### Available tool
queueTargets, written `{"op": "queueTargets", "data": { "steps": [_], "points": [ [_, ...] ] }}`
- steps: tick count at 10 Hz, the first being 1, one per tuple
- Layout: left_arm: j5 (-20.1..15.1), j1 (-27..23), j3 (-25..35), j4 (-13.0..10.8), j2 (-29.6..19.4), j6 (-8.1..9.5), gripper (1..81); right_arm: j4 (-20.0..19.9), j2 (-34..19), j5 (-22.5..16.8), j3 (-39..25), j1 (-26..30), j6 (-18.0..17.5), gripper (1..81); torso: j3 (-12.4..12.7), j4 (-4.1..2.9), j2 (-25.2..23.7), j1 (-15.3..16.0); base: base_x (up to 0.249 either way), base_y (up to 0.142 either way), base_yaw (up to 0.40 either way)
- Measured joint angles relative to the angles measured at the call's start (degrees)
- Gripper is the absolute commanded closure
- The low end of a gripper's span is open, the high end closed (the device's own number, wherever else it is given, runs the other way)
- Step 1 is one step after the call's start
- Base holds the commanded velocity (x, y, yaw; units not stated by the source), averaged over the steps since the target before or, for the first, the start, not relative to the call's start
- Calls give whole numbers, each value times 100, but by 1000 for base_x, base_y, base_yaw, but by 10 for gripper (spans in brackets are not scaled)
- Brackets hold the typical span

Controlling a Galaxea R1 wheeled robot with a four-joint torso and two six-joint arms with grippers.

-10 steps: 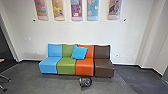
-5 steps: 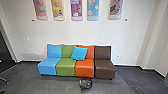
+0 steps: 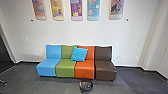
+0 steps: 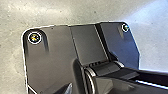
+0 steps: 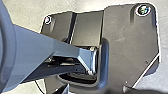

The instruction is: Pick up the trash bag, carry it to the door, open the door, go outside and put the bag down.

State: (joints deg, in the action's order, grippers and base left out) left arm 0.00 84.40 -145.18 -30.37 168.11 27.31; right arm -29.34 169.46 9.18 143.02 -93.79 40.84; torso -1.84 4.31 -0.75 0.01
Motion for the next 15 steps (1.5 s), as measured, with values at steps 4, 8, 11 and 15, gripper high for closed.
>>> {"op": "queueTargets", "data": {
  "steps": [4, 8, 11, 15],
  "points": [
    [2, -24, 2, 9, 17, -2, 10, 5, 0, 151, 0, -66, 6, 10, 0, 0, 0, 0, 113, 0, 0],
    [84, -24, 0, 11, -39, -2, 10, 74, -5, 344, 0, -96, 67, 10, 0, 0, 0, 0, 107, 0, 0],
    [94, -24, -5, 7, -5, -2, 10, 95, -5, 460, 0, -102, 72, 10, 0, 0, 0, 0, 107, 0, 0],
    [129, -55, -5, 5, 13, -2, 10, 93, -61, 619, -11, -96, 72, 10, 0, 0, 0, 0, 108, 0, 0]
  ]
}}
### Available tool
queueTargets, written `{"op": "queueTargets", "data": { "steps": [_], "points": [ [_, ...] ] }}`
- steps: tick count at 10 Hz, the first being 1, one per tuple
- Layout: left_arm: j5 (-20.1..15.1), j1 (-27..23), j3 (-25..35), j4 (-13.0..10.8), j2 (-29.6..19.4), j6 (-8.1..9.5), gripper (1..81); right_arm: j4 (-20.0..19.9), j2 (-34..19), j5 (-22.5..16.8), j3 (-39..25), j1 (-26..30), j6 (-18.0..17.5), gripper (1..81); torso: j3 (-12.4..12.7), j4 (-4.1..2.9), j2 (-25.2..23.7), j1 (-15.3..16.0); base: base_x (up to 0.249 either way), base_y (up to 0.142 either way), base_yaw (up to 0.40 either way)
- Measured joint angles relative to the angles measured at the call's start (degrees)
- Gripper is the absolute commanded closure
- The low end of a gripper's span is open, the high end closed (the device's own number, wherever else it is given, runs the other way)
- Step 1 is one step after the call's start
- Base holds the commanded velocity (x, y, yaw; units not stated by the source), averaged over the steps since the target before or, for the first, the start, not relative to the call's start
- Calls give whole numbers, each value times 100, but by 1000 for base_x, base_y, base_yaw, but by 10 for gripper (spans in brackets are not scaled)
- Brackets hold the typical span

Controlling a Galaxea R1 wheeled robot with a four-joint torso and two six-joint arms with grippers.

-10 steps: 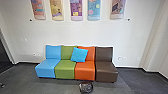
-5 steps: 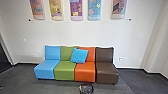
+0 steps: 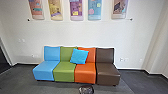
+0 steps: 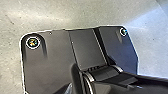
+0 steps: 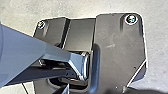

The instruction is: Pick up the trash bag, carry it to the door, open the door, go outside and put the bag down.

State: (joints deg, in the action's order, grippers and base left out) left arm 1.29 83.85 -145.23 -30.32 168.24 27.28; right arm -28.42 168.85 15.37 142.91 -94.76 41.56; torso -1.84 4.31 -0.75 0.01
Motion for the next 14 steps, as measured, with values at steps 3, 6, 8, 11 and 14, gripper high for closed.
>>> {"op": "queueTargets", "data": {
  "steps": [3, 6, 8, 11, 14],
  "points": [
    [-2, -61, 0, 0, 1, 0, 10, 0, 11, 11, -104, -2, -2, 10, 0, 0, -2, -3, 113, -66, 0],
    [0, -88, -9, -2, 52, 0, 10, 0, -5, 44, -118, 18, 0, 10, 0, 0, 2, 0, 113, -68, 0],
    [-2, -83, -9, -5, 54, 0, 10, 2, 2, 44, -118, 13, 0, 10, 0, 0, 2, 0, 113, -68, 0],
    [-2, -83, -9, -5, 48, 0, 10, 0, 9, 44, -118, 16, 0, 10, 0, 0, 2, 0, 114, -68, 0],
    [-2, -80, -9, -7, 100, 0, 10, 2, -5, 44, -118, 16, 0, 10, 0, 0, 2, 0, 114, -68, 0]
  ]
}}
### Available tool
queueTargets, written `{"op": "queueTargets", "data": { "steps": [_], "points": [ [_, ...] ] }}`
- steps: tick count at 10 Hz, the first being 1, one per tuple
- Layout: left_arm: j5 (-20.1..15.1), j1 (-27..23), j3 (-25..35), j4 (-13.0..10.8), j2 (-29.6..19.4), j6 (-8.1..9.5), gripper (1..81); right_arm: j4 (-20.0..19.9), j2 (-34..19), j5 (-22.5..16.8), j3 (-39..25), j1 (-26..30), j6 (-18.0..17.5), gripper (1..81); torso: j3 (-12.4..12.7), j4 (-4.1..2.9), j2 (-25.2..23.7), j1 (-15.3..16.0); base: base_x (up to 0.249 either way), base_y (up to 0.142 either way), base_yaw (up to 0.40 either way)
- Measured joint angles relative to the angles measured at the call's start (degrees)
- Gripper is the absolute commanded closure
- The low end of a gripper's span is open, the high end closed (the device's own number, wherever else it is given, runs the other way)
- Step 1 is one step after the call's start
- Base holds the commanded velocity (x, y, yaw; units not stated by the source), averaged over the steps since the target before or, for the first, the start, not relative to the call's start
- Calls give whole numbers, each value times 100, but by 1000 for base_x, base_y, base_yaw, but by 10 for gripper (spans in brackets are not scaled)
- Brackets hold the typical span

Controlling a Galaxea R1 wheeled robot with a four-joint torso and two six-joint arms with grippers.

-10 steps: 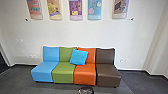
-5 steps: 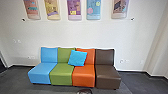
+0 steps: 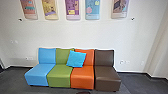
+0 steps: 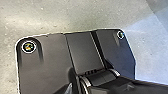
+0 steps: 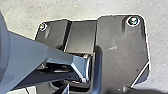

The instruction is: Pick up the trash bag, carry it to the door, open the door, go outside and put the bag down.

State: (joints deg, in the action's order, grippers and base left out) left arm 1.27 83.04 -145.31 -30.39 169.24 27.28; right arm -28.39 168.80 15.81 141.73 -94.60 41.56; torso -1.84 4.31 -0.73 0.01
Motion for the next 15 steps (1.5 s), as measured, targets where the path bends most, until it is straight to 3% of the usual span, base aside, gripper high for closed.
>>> {"op": "queueTargets", "data": {
  "steps": [7, 15],
  "points": [
    [-4, 0, 0, 2, 9, 0, 10, 0, -2, 0, 2, 0, 0, 10, 0, 0, 0, 0, 114, -66, 0],
    [-26, 2, 2, 2, 11, 0, 10, 0, 0, -2, 4, 0, 0, 10, 0, 0, 0, 0, 114, 0, 0]
  ]
}}
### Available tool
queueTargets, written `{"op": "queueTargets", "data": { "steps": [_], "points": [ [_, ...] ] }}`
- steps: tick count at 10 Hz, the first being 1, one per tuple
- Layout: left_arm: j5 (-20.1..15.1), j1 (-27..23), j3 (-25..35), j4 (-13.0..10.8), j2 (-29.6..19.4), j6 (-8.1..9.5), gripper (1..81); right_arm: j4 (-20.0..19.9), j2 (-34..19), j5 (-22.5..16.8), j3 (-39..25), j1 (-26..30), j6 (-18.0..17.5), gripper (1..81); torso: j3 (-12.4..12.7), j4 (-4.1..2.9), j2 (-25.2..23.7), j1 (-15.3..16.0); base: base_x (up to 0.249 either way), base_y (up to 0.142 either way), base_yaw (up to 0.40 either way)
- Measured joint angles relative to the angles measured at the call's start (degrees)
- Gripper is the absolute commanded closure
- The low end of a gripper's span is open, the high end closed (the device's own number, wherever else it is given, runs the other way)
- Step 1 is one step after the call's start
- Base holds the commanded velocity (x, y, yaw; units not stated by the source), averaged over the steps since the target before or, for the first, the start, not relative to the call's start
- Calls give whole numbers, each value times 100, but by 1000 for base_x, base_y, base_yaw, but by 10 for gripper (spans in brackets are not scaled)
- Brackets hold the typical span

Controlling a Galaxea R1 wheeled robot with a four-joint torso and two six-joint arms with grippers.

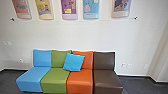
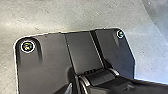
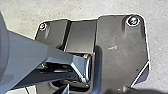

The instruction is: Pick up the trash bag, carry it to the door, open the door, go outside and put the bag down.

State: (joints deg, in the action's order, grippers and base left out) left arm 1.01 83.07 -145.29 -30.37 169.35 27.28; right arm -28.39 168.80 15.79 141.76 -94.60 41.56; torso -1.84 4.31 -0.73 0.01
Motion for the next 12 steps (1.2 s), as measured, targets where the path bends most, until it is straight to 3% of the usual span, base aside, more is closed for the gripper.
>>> {"op": "queueTargets", "data": {
  "steps": [12],
  "points": [
    [-2, 26, 35, 11, -2, 2, 10, -2, -102, -79, -69, -13, -2, 10, 0, 0, 0, 2, 97, 0, 0]
  ]
}}
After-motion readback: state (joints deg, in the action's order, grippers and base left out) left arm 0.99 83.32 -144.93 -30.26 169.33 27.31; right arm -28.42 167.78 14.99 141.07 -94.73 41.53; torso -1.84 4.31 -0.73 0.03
